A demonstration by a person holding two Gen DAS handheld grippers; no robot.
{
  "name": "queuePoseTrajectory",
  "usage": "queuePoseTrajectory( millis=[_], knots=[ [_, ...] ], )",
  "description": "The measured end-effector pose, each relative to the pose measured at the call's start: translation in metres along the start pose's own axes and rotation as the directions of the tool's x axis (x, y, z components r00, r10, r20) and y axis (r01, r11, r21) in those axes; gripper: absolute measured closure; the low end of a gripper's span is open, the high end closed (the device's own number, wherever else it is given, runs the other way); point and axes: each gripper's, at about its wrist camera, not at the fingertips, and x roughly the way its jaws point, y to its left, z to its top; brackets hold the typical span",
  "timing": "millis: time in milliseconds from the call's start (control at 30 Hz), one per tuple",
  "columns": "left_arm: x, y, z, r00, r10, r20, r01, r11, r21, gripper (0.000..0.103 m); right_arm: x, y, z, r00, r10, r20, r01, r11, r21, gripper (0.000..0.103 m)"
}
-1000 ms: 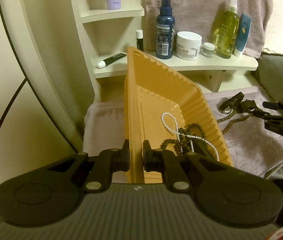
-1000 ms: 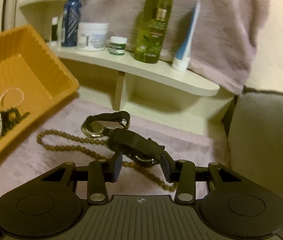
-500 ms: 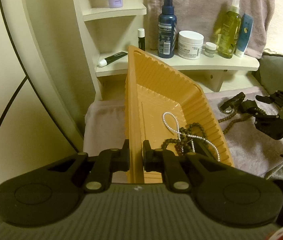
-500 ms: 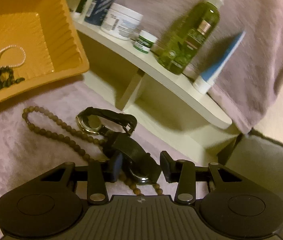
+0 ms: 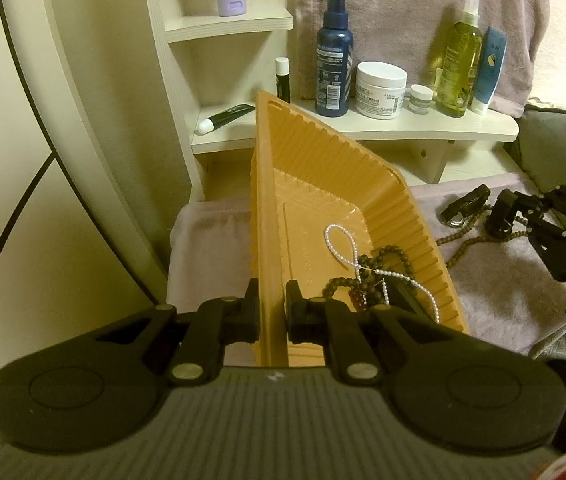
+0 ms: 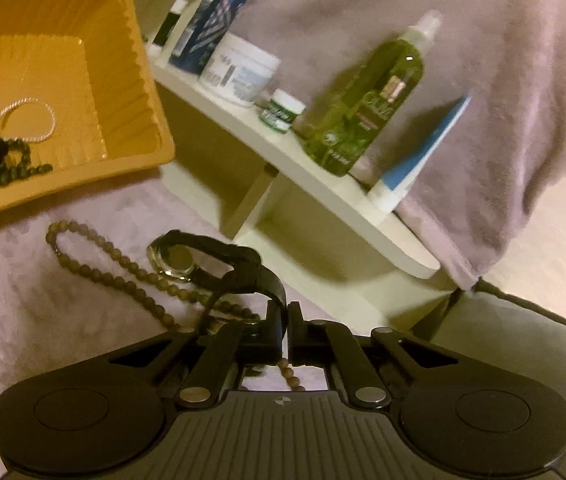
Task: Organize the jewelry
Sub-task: 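Carry the black watch into the tray and open the right gripper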
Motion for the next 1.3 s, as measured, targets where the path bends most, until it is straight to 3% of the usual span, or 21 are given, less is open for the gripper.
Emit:
queuePoseTrajectory(
  millis=[567,967,1300],
  knots=[
    [-0.003,-0.004,0.002,1.000,-0.005,0.006,0.004,1.000,0.008,0.093,-0.045,-0.011,0.025,0.997,0.026,0.071,-0.034,0.993,0.112,0.101],
    [-0.004,-0.004,0.001,1.000,-0.007,0.010,0.007,1.000,0.010,0.093,-0.053,0.024,0.064,0.979,0.140,0.148,-0.163,0.973,0.163,0.101],
    [-0.004,-0.002,0.000,1.000,-0.010,0.010,0.010,1.000,0.008,0.093,-0.047,0.049,0.091,0.948,0.266,0.177,-0.303,0.924,0.234,0.101]
  ],
)
